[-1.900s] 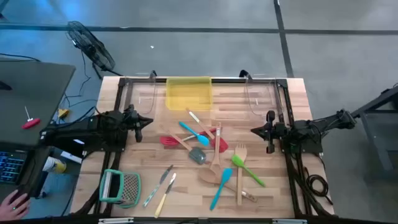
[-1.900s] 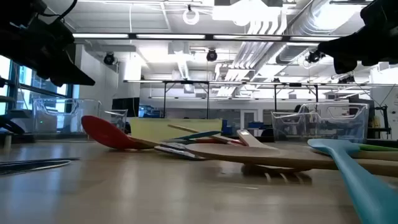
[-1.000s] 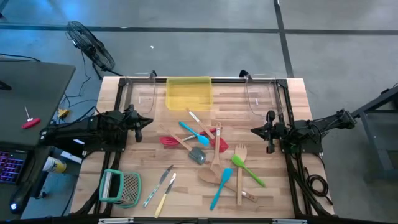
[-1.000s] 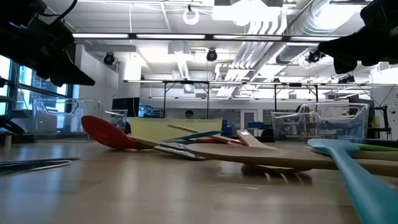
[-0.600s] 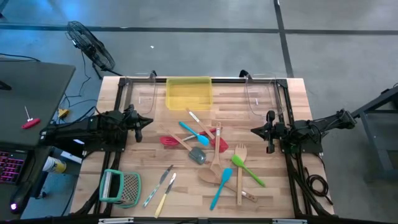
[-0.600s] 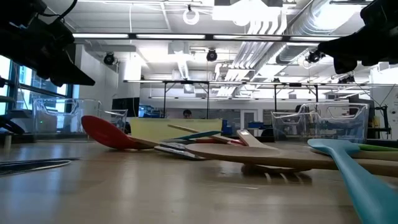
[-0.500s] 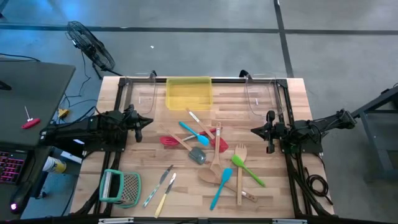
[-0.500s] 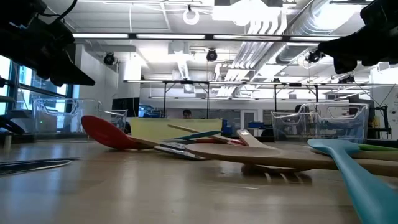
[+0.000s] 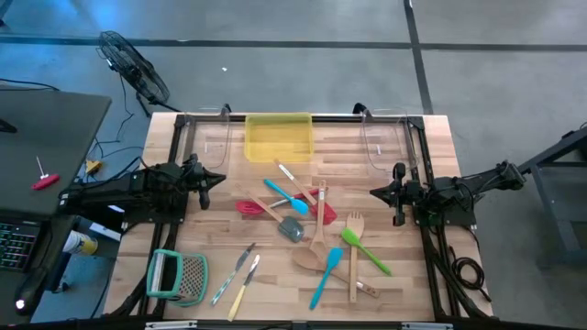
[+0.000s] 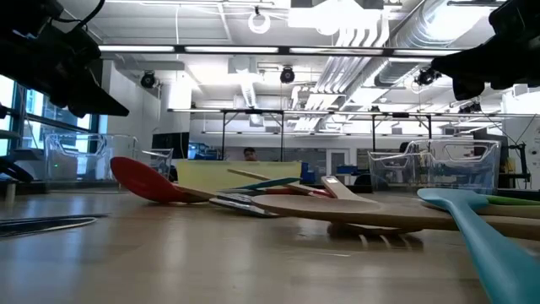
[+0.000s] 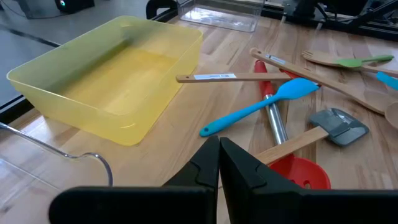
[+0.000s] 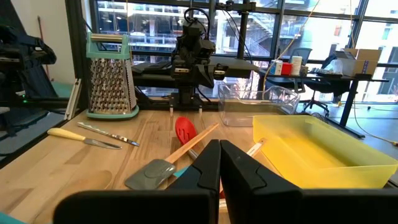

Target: Pick & Place Kitchen Items

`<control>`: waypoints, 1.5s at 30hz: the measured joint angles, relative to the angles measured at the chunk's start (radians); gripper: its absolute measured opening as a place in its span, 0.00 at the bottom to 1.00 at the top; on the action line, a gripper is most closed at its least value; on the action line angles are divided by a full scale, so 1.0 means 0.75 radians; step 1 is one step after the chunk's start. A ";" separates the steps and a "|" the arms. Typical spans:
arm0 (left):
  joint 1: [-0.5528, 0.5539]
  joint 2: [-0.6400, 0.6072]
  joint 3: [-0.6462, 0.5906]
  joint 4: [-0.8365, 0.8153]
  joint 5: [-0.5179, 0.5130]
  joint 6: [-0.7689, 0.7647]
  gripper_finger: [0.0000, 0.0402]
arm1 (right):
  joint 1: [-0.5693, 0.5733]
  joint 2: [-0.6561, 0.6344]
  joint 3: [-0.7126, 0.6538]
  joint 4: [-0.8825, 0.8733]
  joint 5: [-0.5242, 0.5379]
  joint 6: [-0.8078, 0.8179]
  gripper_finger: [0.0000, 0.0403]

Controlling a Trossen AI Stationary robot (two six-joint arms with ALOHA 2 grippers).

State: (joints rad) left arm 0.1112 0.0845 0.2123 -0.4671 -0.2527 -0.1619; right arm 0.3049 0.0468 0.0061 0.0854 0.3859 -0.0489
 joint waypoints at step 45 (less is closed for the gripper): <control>0.000 0.008 0.000 0.112 0.001 -0.185 0.03 | 0.000 0.000 0.000 0.073 -0.081 0.103 0.01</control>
State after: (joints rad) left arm 0.1112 0.0902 0.2123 -0.3832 -0.2523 -0.3004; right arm 0.3050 0.0471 0.0062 0.1399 0.3251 0.0282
